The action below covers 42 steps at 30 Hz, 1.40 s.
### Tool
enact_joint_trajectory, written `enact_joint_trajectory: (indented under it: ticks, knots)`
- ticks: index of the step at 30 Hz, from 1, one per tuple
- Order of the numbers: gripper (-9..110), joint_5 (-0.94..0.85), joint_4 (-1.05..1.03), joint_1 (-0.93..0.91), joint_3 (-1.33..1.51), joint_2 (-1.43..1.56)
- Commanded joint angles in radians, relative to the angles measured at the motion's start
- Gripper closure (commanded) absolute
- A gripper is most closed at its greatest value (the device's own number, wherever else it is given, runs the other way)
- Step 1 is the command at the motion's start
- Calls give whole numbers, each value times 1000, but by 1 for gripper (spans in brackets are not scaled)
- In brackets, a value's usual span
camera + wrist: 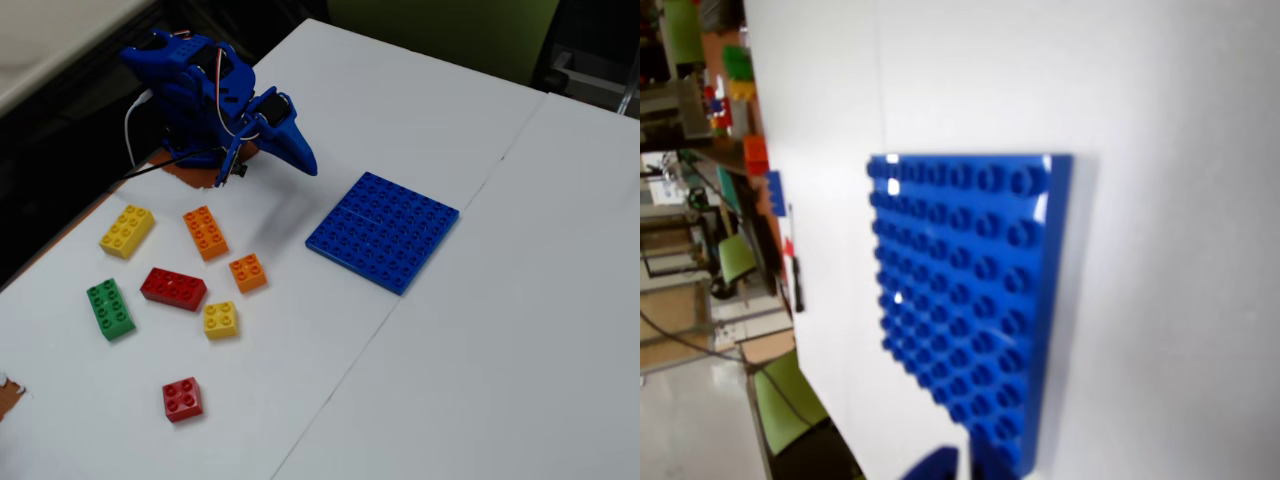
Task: Pick up the 2x4 orange block and go up the 8x8 blue block.
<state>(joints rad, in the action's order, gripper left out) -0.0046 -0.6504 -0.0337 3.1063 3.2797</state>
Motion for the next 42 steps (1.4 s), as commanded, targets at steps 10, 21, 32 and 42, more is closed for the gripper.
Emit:
enact_joint_trajectory:
  ticks: [10, 21, 32, 42]
  knots:
    - [101, -11, -8, 9, 41, 41]
    - [101, -21, -9, 20, 41, 41]
    - [101, -32, -8, 35, 40, 32]
    - [101, -121, -100, 37, -83, -92]
